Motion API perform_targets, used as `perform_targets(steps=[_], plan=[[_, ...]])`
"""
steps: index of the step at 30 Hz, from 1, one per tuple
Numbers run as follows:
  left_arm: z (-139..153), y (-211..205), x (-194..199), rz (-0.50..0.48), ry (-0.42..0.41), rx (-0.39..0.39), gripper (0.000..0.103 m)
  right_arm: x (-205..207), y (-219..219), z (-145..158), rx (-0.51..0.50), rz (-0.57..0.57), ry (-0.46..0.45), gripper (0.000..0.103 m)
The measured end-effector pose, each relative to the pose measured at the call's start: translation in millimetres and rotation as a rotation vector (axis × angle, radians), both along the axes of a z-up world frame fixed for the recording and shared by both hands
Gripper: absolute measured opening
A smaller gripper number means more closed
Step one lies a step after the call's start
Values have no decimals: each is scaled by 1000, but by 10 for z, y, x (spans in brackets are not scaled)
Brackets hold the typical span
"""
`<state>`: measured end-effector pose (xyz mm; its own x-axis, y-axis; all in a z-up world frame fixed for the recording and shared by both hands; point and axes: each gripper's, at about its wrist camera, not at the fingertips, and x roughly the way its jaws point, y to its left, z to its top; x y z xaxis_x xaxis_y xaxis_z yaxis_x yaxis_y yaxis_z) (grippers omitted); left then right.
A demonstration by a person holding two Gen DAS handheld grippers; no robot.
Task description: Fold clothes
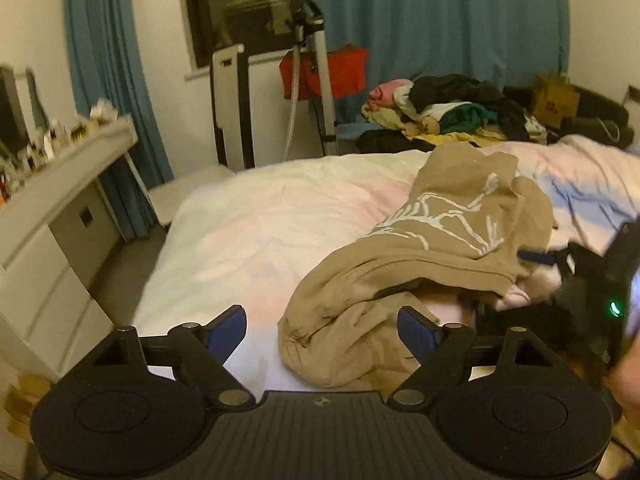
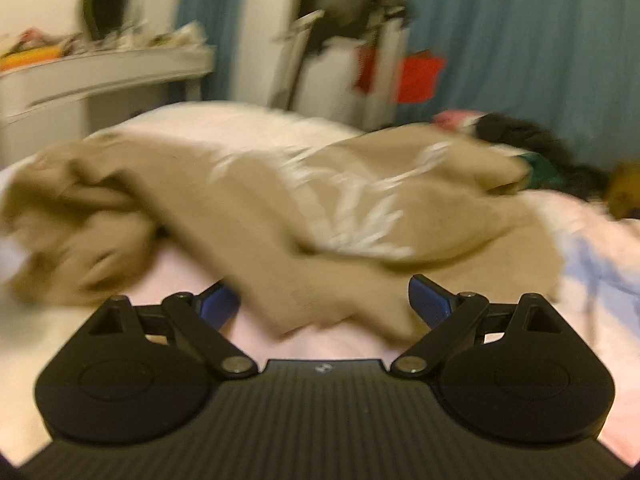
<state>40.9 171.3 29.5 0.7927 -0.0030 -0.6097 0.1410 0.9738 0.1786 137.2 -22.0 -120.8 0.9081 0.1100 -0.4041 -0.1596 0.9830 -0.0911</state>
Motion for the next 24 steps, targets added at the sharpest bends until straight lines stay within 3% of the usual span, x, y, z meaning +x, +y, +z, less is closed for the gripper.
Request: perform_targets(steps=[6,11,14,17,19,22,24], plan=[[-83,-699,95,-83,-59,88,92,-74,-646,400,210,-180,-135,93],[-284,-1291,275,-142,-72,126,92,7,-1113,553,429,-209,-49,93],[-484,-1621,331,-161,-119,200,92,-4,-1288,617,509,-201,-14,93],[-698,-1901,363,-158,-216,301,92,-23,-1446,628,576,-205,8,93],[-805,-2035,382,-83,-303,364,92,-22,-1531,599,598,-223,12,93],[-788,-2046,361,-2,-431,359,93,-9,-1605,543,607,-255,17,93],[-674,-1962,301,39,-513,308,93,25,-1633,495,612,-262,24,93]])
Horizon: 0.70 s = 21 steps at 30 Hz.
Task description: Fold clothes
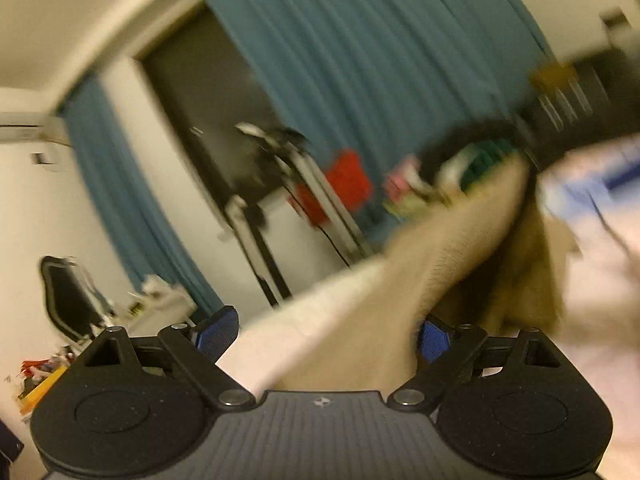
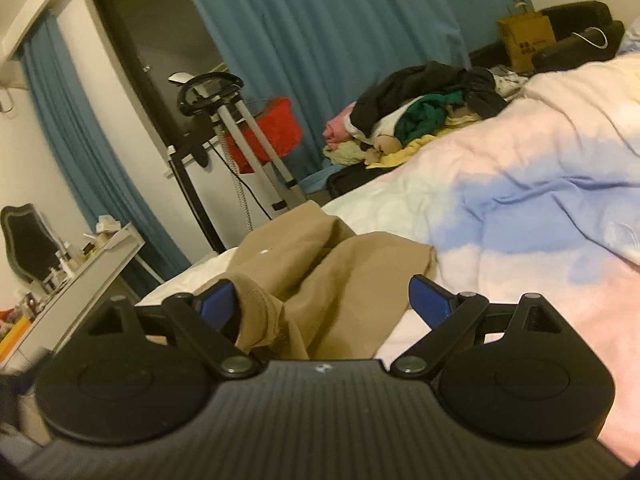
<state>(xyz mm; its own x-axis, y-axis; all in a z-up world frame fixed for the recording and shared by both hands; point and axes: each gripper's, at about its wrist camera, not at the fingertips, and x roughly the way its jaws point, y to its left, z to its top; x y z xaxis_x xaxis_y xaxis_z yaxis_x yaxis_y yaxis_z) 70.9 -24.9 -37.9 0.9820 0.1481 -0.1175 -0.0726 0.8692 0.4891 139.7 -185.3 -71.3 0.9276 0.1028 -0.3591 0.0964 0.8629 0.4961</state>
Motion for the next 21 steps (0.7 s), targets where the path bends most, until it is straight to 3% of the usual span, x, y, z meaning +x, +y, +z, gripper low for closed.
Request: perform_targets(steps=[4,8,10,12,15,18,21], plan=[[181,265,-106,61,-74,-144,93,79,158,-83,-83,42,9,93],[167,513,-20,150,-43,-205,93,184,494,-309,-296,88,123,93],[188,616,11,175,-14,-252,93,133,489,-393,-283,43,128,93],[232,709,39,193,11,-297,93,8,401,-312,-242,-38,43,93],[374,926,-49,163,34,-320,93,-240,325,-44,-273,-175,-152,93],[426,920,-89,109,43,-299,94,-494,285,251,-329,-265,-321,93],[411,844,-234,47,48,-264,95,-719,259,491,-392,-314,-429,93]])
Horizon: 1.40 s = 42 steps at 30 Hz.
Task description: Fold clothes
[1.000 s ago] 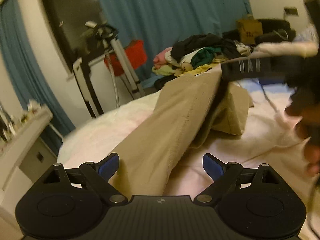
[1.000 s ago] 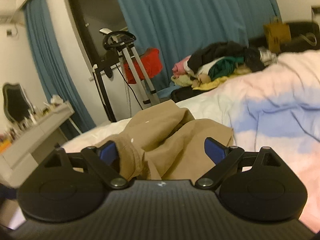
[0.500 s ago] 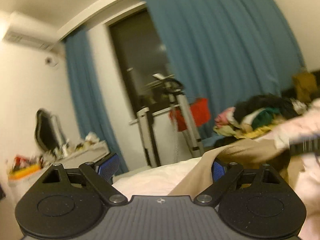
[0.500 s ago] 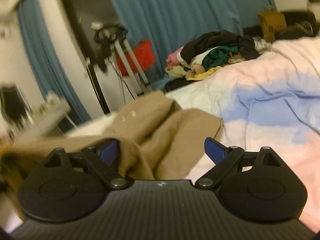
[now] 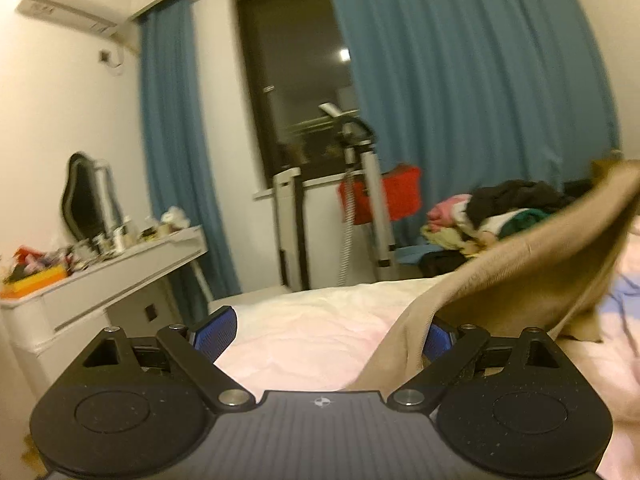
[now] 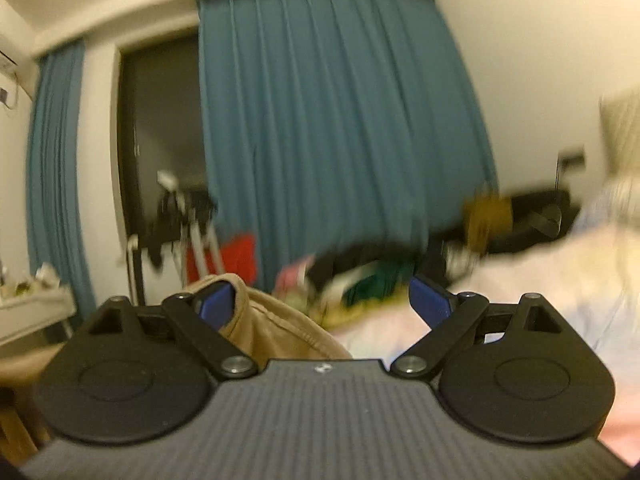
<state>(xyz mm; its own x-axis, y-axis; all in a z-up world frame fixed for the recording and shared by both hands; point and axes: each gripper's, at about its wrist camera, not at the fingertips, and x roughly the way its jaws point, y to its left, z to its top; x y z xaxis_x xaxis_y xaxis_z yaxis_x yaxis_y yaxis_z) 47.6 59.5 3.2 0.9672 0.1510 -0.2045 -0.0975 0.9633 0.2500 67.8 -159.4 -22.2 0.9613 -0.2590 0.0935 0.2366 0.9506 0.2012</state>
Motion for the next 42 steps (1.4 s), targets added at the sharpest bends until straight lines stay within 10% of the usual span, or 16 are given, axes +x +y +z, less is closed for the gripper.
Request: perform_targets(steps=[8,15,18,20,21,29,35,42], plan=[[-93,-68,-96,-263,157,-39,96,-567,-329,555,-119,-7,-58,93],[-275,53,-143,-431,406,-62,90,-402,-766,411,-126,105,298,93],[-371,78,-12,-459,497,-61,62,-209,-855,198,-75,176,455,93],[-394,119,149,-476,544,-87,7,-81,-826,38,-14,246,532,93],[-369,173,209,-487,554,-149,5,-28,-820,-32,17,282,557,93],[-348,438,1206,-578,701,-539,5,514,-778,-653,192,369,778,93],[-792,400,1661,-448,769,-490,19,625,-861,-838,272,207,752,93],[-474,274,1334,-397,525,-315,69,426,-1013,-649,311,140,512,93]])
